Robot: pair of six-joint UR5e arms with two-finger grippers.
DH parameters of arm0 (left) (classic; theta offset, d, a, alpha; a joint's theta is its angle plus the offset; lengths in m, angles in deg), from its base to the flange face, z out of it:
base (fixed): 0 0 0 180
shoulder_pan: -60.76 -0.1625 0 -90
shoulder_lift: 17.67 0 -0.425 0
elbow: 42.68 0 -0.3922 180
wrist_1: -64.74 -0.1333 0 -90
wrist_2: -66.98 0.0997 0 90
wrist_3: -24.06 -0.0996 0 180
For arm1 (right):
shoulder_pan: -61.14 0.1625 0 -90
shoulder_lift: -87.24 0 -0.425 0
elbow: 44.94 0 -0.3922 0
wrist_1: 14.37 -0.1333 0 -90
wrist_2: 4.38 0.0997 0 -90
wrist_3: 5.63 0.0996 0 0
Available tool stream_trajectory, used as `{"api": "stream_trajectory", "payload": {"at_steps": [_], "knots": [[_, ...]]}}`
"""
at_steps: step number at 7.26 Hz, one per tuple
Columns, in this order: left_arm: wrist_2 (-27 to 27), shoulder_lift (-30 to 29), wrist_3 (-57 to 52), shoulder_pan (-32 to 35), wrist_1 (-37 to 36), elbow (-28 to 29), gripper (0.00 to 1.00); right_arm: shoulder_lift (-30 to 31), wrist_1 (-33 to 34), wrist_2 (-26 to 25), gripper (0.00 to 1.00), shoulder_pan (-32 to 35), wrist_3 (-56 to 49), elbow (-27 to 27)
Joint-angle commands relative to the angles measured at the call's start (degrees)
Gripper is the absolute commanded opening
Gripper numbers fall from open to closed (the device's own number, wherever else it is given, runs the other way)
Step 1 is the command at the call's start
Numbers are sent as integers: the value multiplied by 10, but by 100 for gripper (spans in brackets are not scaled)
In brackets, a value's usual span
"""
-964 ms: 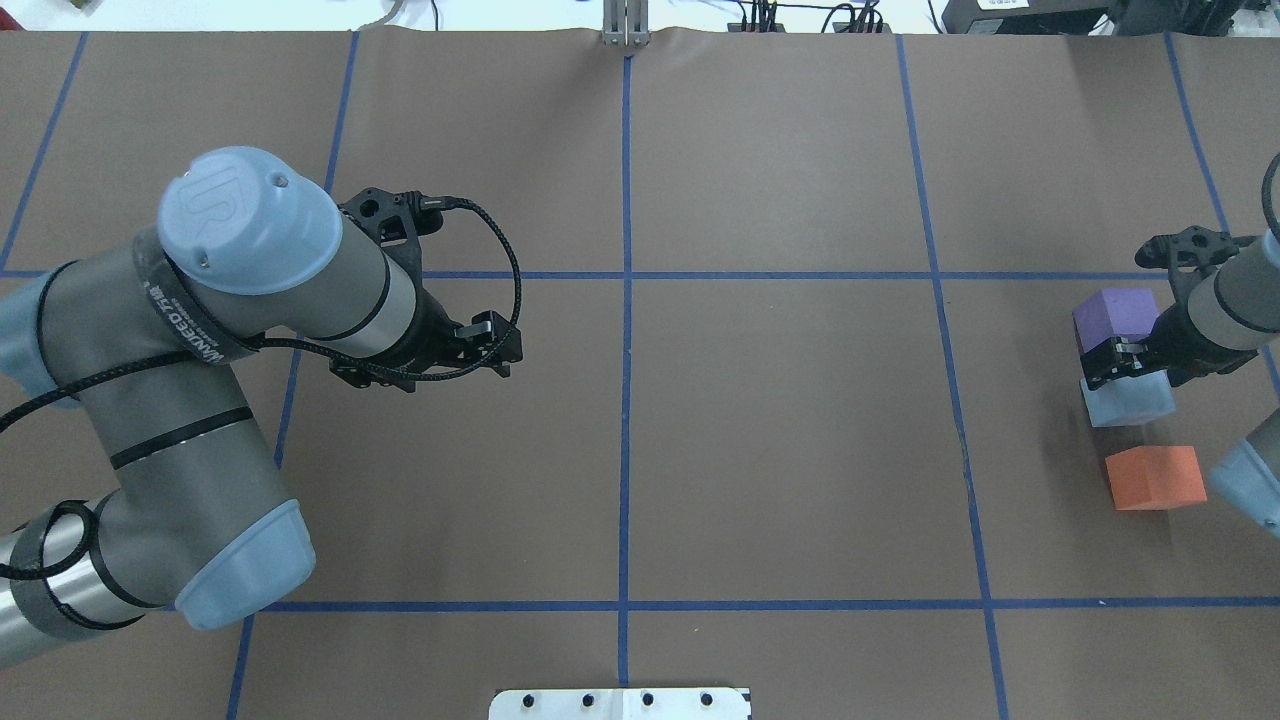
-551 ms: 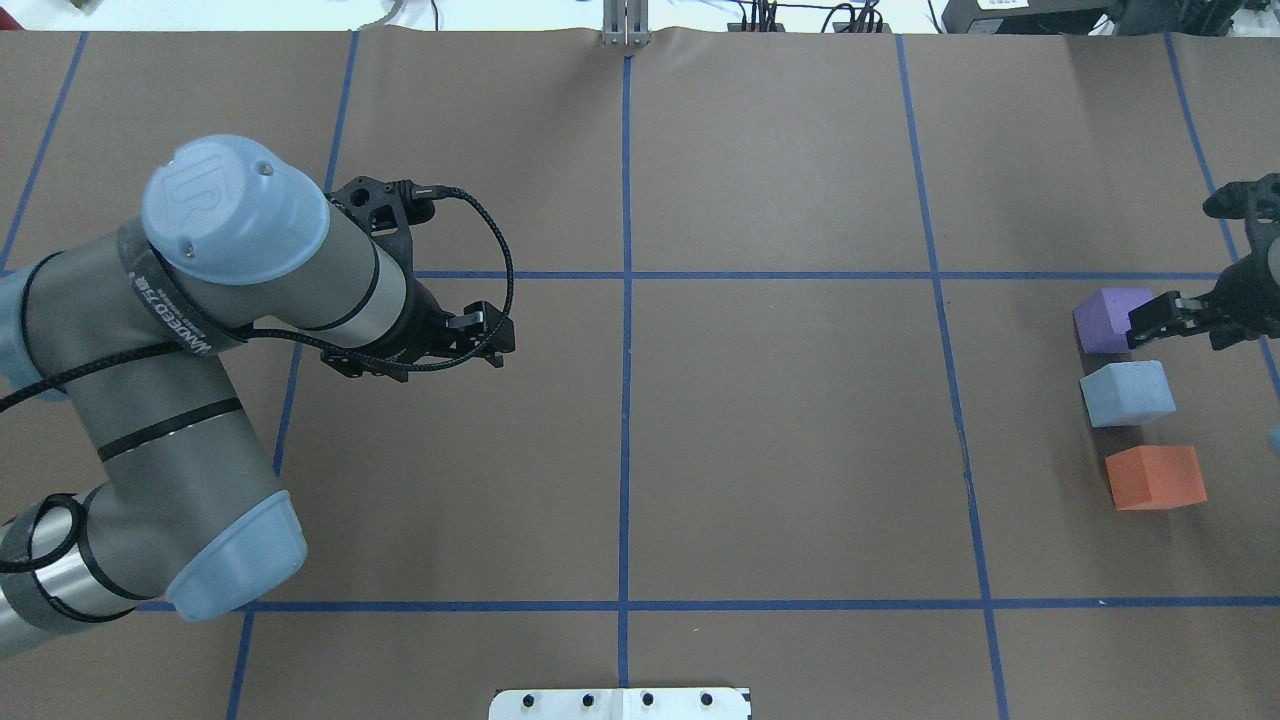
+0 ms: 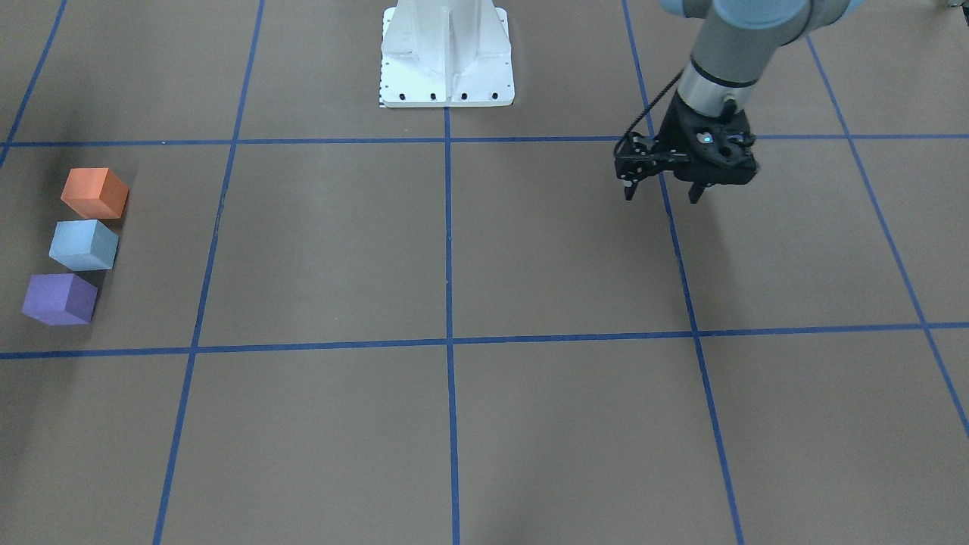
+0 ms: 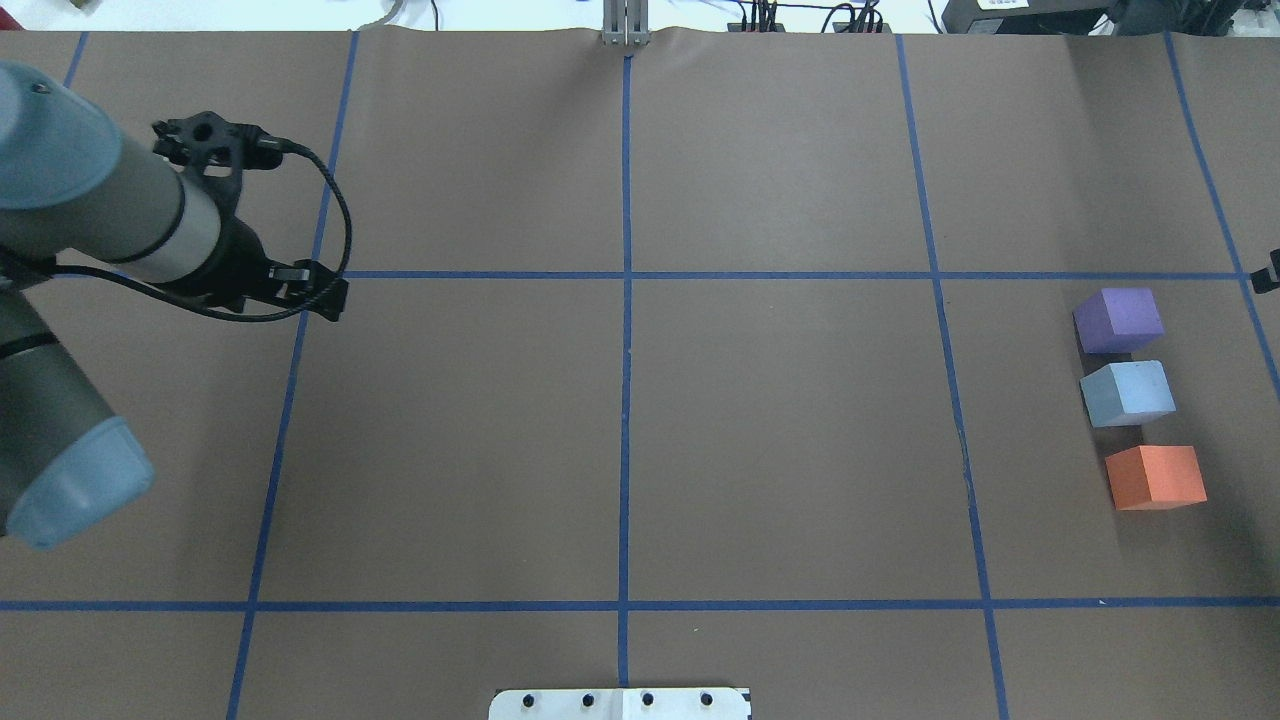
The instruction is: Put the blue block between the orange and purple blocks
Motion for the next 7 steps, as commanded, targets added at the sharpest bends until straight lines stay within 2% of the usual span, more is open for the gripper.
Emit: {"api": "stream_trajectory", "payload": {"at_steps": [1, 2, 4, 5, 7], "knots": [[-87, 104, -245, 155, 2, 18, 100, 6, 9, 16, 100, 49, -46, -1], [-117, 124, -338, 219, 7, 60, 100, 9, 9, 23, 100, 61, -61, -1], [-181, 132, -520, 329, 10, 181, 100, 8, 12, 21, 100, 64, -65, -1], [-210, 132, -550, 355, 11, 210, 100, 7, 12, 21, 100, 64, -69, -1], [-209, 134, -551, 357, 10, 207, 100, 6, 12, 14, 100, 55, -70, 0]]}}
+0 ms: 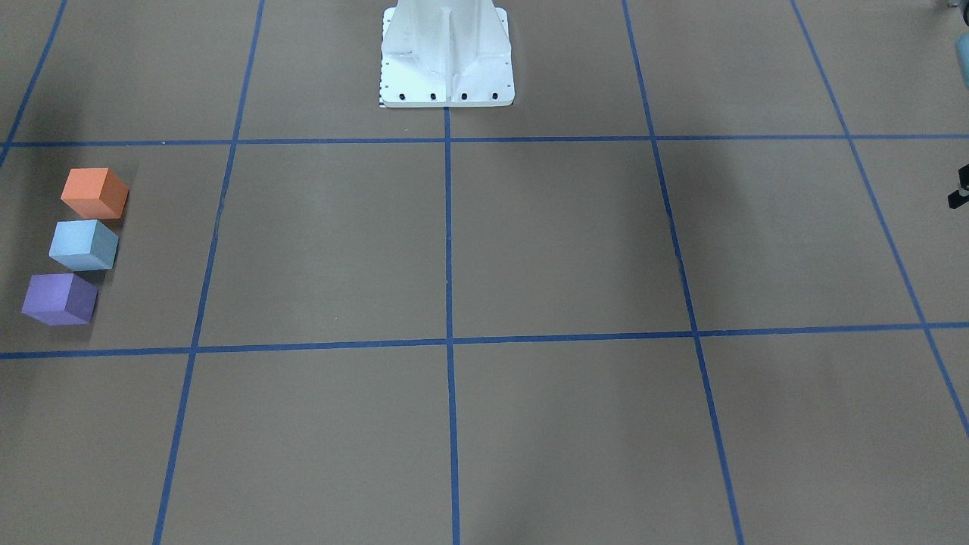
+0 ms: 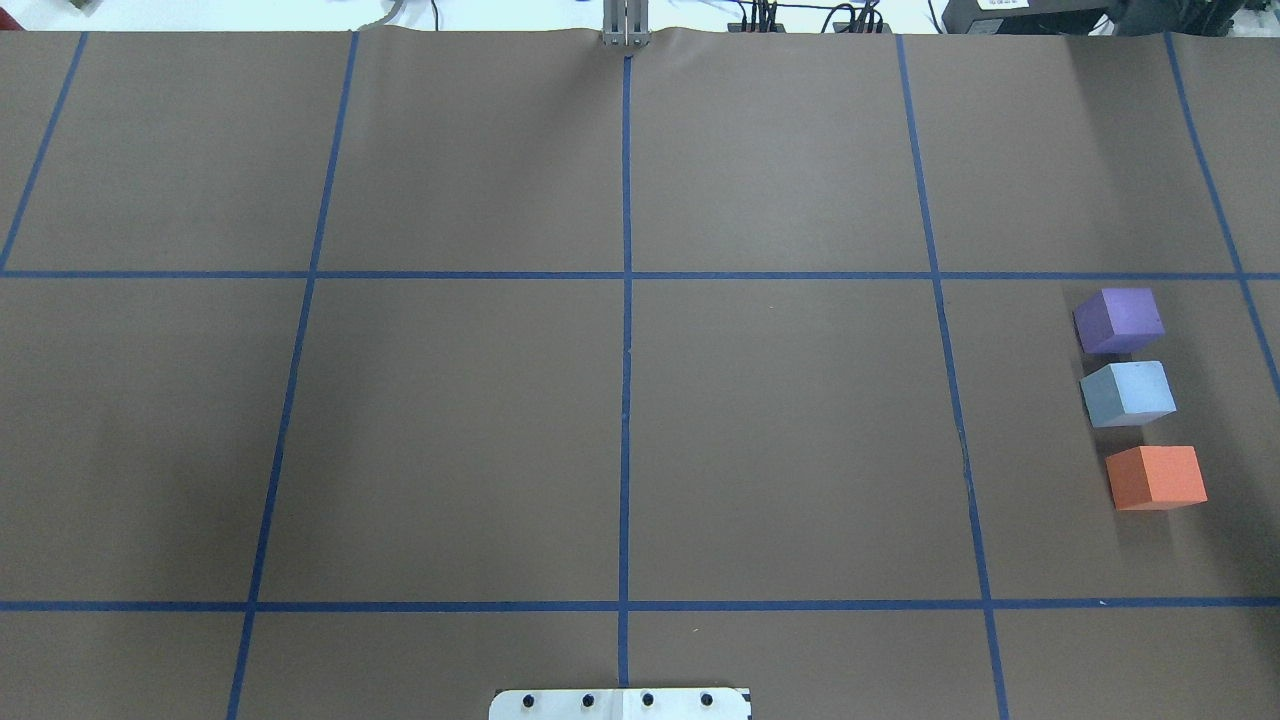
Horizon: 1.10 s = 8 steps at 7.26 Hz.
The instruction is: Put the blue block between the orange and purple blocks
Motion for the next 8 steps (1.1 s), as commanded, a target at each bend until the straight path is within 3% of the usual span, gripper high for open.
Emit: {"api": "stream_trajectory", "payload": {"at_steps": [1, 8], "knots": [[-3, 1, -9, 12, 3, 3, 100, -4, 1, -6, 100, -7, -1, 0], [-4, 7, 15, 14, 3, -9, 100, -6, -1, -9, 100, -21, 0, -3]]}}
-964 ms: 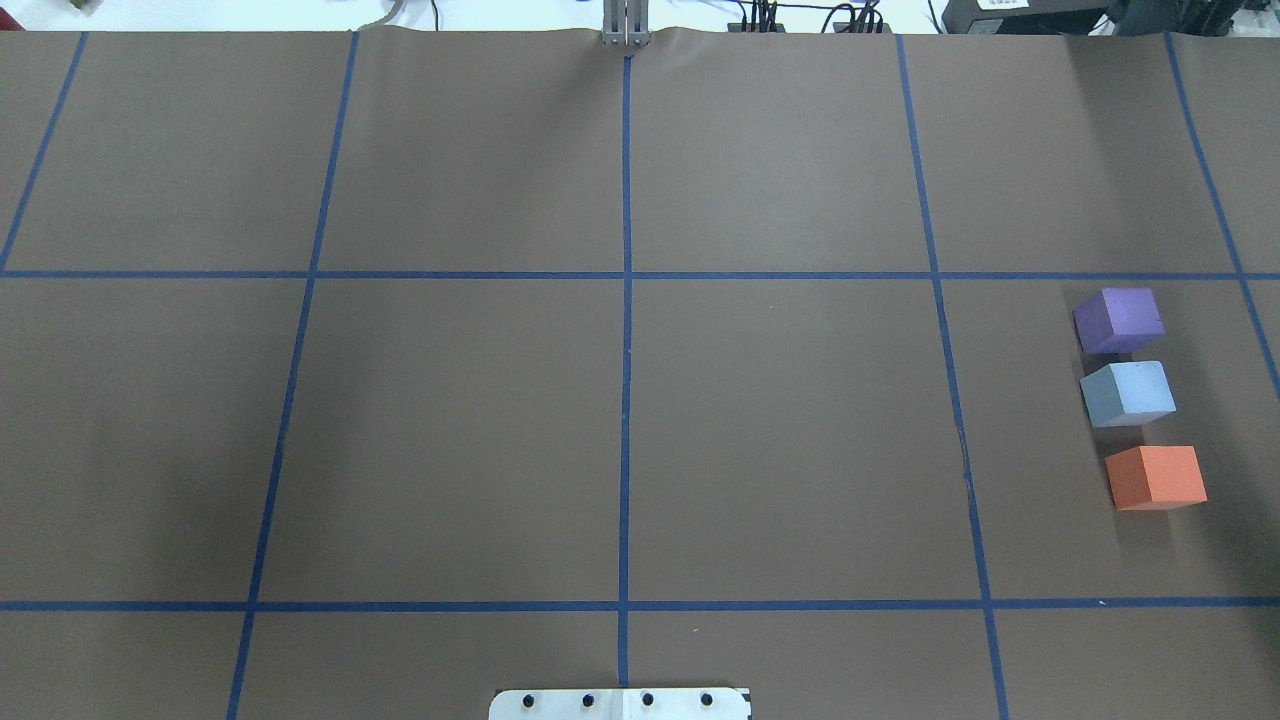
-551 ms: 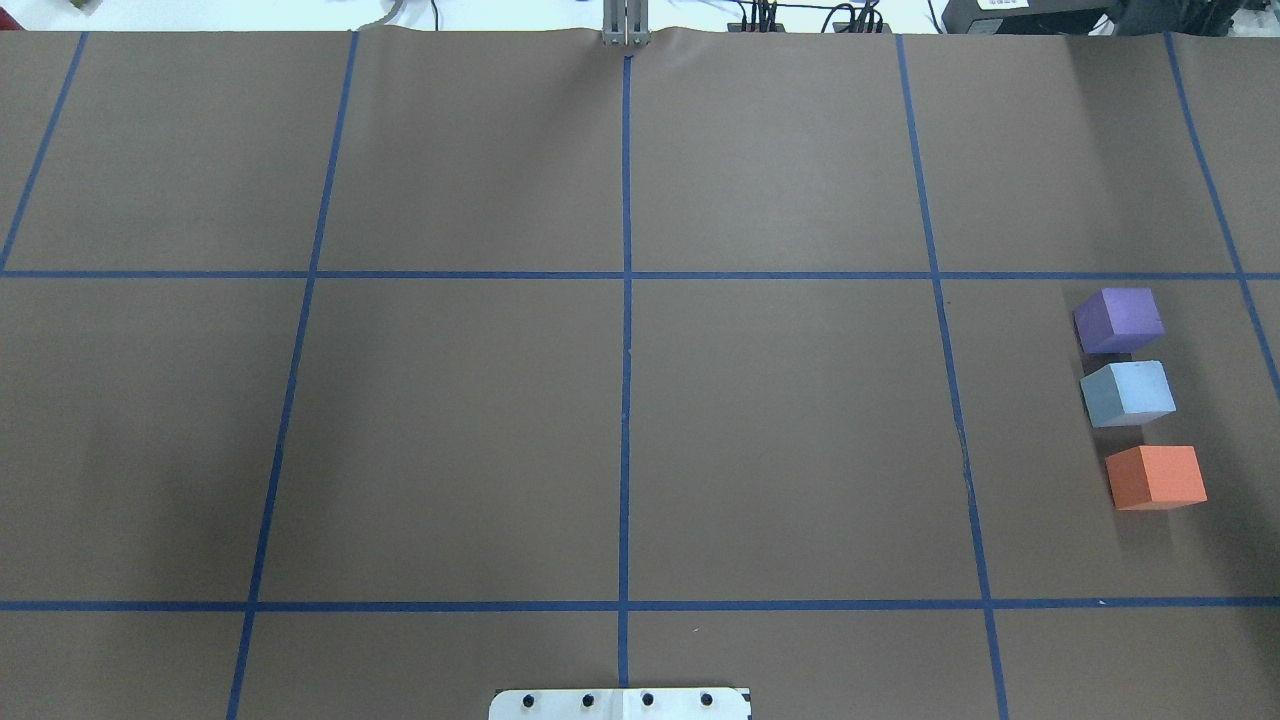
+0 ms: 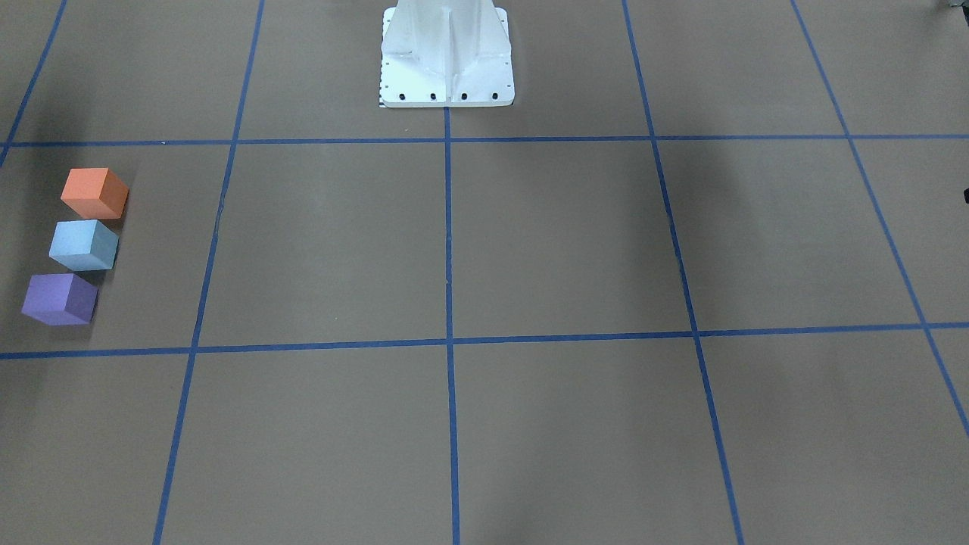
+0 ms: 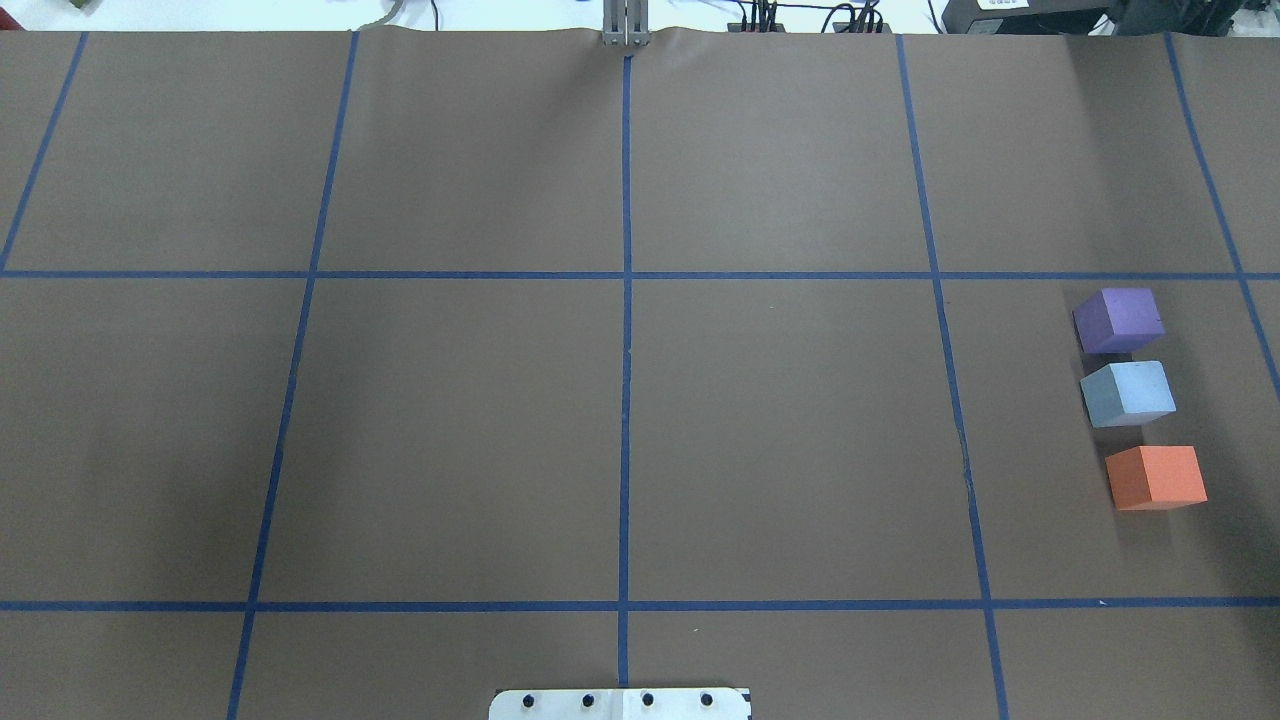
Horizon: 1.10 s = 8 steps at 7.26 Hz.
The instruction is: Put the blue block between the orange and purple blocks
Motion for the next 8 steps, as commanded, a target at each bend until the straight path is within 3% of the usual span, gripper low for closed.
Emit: {"api": "stream_trajectory", "payload": {"at_steps": [1, 8], "knots": [[-1, 0, 2, -1, -1, -4, 100, 0, 0, 1, 100, -6, 1, -2], [2, 0, 1, -1, -1, -13, 100, 0, -2, -10, 100, -8, 2, -1]]}}
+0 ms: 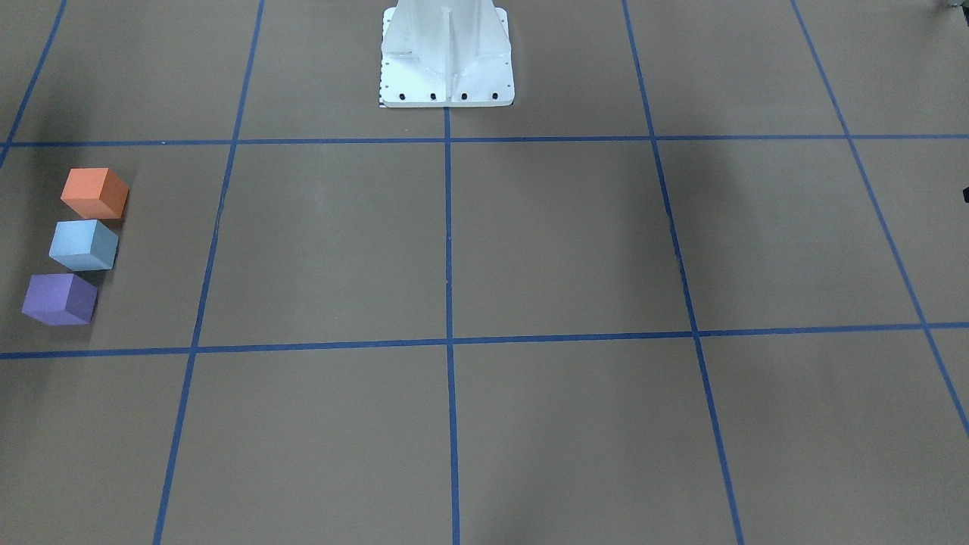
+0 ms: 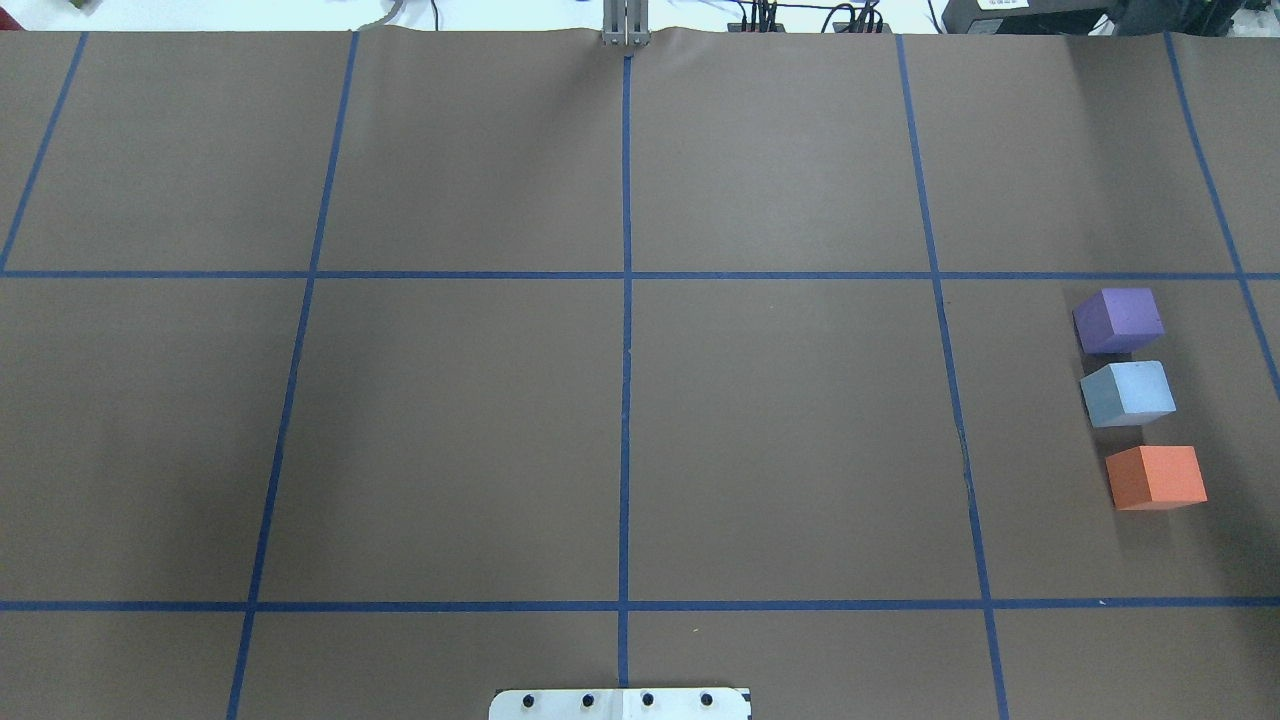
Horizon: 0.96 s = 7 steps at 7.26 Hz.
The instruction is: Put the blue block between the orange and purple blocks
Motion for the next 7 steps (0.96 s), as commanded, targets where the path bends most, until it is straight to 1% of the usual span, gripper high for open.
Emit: {"api": "stream_trajectory", "payload": {"at_steps": [1, 4, 5, 7], "knots": [[0, 8, 0, 1, 0, -11, 100, 0, -1, -3, 100, -1, -1, 0], [0, 18, 0, 0, 1, -29, 100, -2, -1, -4, 100, -10, 2, 4], [1, 21, 0, 0, 1, -25, 100, -1, -2, -4, 100, -10, 0, 3], [0, 39, 0, 0, 1, -33, 100, 0, -1, -3, 100, -10, -1, 5]]}}
